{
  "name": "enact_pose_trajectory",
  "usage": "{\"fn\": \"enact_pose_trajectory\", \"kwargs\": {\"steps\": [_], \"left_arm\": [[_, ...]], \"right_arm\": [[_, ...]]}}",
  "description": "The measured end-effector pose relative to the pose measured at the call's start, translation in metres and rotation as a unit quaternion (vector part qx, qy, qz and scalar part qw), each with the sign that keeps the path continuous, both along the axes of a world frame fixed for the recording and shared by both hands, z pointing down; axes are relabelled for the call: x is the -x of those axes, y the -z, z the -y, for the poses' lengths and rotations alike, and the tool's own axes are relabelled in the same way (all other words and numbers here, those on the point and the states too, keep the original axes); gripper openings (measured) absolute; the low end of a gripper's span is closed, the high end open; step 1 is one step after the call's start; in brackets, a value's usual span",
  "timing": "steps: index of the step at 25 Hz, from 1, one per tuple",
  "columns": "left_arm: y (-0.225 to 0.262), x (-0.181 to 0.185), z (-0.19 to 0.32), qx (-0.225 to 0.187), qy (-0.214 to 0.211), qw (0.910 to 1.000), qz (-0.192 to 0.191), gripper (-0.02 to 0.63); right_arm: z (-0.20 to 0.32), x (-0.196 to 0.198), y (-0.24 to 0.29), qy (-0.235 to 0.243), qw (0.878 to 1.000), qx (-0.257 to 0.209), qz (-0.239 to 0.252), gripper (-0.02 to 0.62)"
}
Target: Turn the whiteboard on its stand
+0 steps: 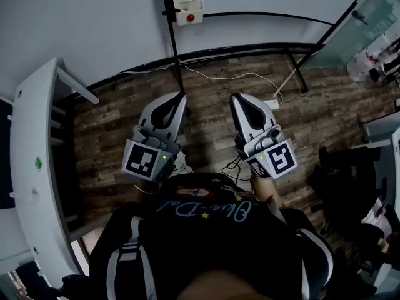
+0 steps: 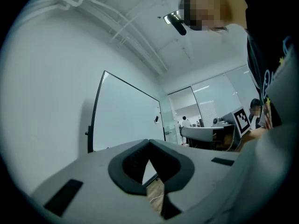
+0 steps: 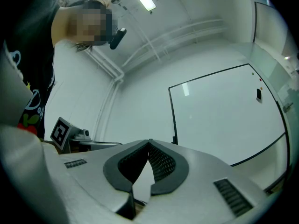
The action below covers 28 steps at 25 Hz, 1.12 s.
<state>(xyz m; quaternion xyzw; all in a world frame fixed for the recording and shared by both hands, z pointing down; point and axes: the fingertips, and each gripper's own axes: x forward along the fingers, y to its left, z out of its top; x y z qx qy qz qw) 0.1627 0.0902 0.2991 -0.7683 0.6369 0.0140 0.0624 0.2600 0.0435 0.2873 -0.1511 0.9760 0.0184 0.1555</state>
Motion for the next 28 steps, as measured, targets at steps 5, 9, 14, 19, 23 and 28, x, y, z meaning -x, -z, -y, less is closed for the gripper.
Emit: {"fn": "enact_pose_trajectory", "kwargs": {"steps": [5,9,14,19,23,28], "left_arm": [[-0.008,0.028,0.007,0.014,-0.004,0.9999,-0.007,0.003],[-0.012,0.05,0.014,0.017,-0.008,0.9997,-0.014,0.003],[-0.016,0.075,0.022,0.018,-0.013,0.9996,-0.018,0.003],[-0.016,0.094,0.032,0.017,-0.021,0.9994,-0.02,0.003],[-0.018,0.11,0.037,0.019,-0.025,0.9994,-0.018,0.003],[-0.018,0.128,0.047,0.02,-0.028,0.9992,-0.022,0.003]], "right_arm": [[0.009,0.028,-0.004,-0.005,1.0,0.004,-0.012,0.035],[0.016,0.051,-0.007,-0.005,1.0,0.008,-0.018,0.035],[0.024,0.076,-0.007,-0.008,1.0,0.007,-0.022,0.035],[0.032,0.098,-0.008,-0.011,1.0,0.008,-0.025,0.035],[0.037,0.114,-0.009,-0.013,0.999,0.007,-0.028,0.035],[0.044,0.13,-0.007,-0.02,0.999,0.003,-0.033,0.035]]}}
